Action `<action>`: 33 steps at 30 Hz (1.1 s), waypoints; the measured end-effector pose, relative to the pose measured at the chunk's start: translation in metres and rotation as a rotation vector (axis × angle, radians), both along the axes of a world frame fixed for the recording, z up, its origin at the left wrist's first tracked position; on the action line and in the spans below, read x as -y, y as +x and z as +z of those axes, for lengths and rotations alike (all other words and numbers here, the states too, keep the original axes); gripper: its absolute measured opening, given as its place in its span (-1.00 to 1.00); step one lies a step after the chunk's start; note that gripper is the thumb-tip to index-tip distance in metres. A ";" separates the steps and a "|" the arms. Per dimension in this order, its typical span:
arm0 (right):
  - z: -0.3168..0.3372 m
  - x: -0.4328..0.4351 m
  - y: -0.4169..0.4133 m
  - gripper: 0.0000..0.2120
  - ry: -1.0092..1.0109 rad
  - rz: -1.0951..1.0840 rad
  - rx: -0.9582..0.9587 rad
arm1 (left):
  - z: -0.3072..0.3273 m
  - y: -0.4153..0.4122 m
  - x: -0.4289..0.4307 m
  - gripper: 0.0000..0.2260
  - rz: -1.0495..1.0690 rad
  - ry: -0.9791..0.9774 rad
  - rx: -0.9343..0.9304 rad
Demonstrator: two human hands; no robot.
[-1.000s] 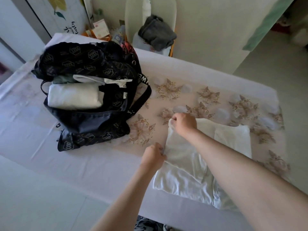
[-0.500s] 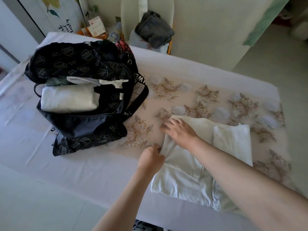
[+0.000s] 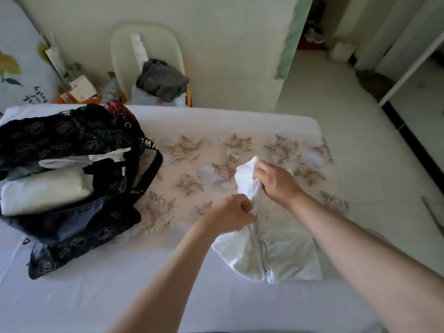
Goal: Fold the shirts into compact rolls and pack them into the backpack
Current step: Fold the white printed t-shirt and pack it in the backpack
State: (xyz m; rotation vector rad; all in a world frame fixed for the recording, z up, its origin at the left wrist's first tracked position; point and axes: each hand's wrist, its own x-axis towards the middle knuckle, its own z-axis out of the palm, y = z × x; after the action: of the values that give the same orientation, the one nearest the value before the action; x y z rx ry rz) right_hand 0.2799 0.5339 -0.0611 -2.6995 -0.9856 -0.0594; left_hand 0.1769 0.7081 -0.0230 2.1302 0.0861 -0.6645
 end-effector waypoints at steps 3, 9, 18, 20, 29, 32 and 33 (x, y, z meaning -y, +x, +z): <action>0.001 0.055 -0.006 -0.78 -0.128 -0.135 0.016 | 0.002 0.001 0.058 -0.89 0.000 -0.392 -0.267; -0.030 0.119 -0.058 -0.30 -0.424 -0.479 -0.252 | -0.048 -0.021 0.097 -0.81 0.174 -0.227 -0.012; -0.053 0.105 -0.133 -0.58 0.022 -0.566 -0.325 | -0.089 -0.075 0.083 -0.48 -0.197 0.202 0.148; -0.055 0.107 -0.140 -0.47 -0.060 -0.310 -0.378 | -0.088 -0.079 0.084 -0.61 -0.152 0.230 0.114; -0.027 0.120 -0.159 -0.70 -0.389 -0.013 -0.419 | -0.075 -0.106 0.082 -0.67 -0.469 0.177 0.043; -0.030 0.122 -0.168 -0.86 -0.399 -0.171 -0.628 | -0.069 -0.099 0.086 -0.73 -0.643 0.234 -0.050; -0.030 0.122 -0.166 -0.79 -0.277 -0.281 -0.662 | -0.066 -0.092 0.089 -0.75 -0.572 0.228 -0.009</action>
State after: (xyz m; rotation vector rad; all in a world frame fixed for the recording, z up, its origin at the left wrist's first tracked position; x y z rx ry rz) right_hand 0.1137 0.4114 -0.0912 -2.7528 -0.4341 0.9115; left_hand 0.0850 0.6194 -0.0893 2.3855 -0.4809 -1.0323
